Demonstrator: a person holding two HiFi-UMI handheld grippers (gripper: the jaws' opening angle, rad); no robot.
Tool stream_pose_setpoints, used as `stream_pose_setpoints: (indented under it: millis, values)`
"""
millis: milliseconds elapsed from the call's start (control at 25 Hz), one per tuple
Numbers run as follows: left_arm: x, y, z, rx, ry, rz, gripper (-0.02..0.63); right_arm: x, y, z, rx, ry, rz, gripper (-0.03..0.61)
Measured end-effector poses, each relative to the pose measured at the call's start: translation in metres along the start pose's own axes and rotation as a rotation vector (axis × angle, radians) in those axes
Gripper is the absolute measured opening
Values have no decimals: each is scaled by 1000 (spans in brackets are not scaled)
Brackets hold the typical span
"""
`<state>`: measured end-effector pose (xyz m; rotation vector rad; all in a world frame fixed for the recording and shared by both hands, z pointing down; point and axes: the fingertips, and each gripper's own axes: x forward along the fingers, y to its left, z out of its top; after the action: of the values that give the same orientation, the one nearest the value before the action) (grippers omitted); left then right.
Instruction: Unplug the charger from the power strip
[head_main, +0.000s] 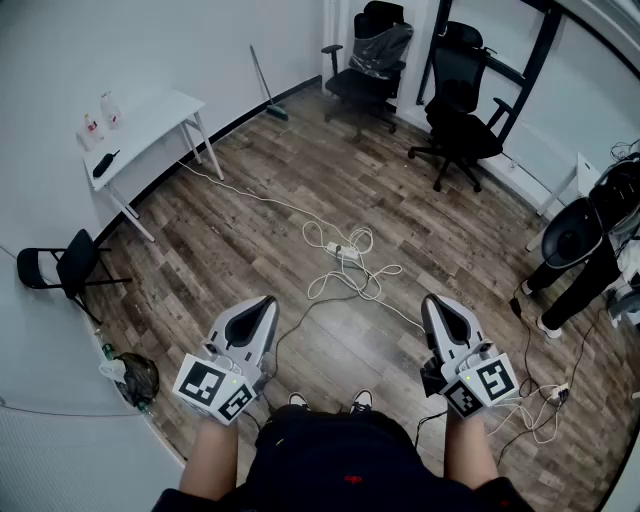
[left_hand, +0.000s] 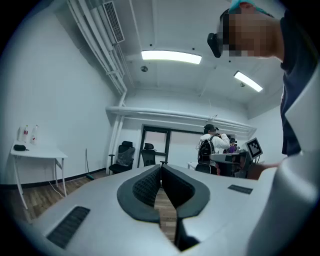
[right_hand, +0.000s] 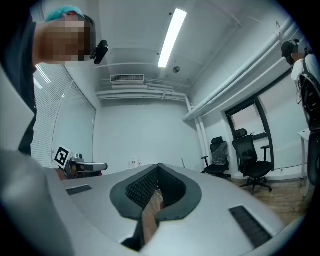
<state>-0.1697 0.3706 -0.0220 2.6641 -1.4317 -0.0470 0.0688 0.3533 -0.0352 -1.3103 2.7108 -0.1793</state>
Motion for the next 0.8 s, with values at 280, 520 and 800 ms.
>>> stream_pose_setpoints:
  millis: [280,520,800]
  values:
    - [-4,-1,-4,-11,1,-5,26,-3,8,-5,-12,0,2,18]
    - [2,-7,-5,-6,12,-25,26,-7,8,-3,7,-10,17,18]
    - [13,-16,-9,-8,18,-11,26,-19,-9,-10,22,-6,0,18]
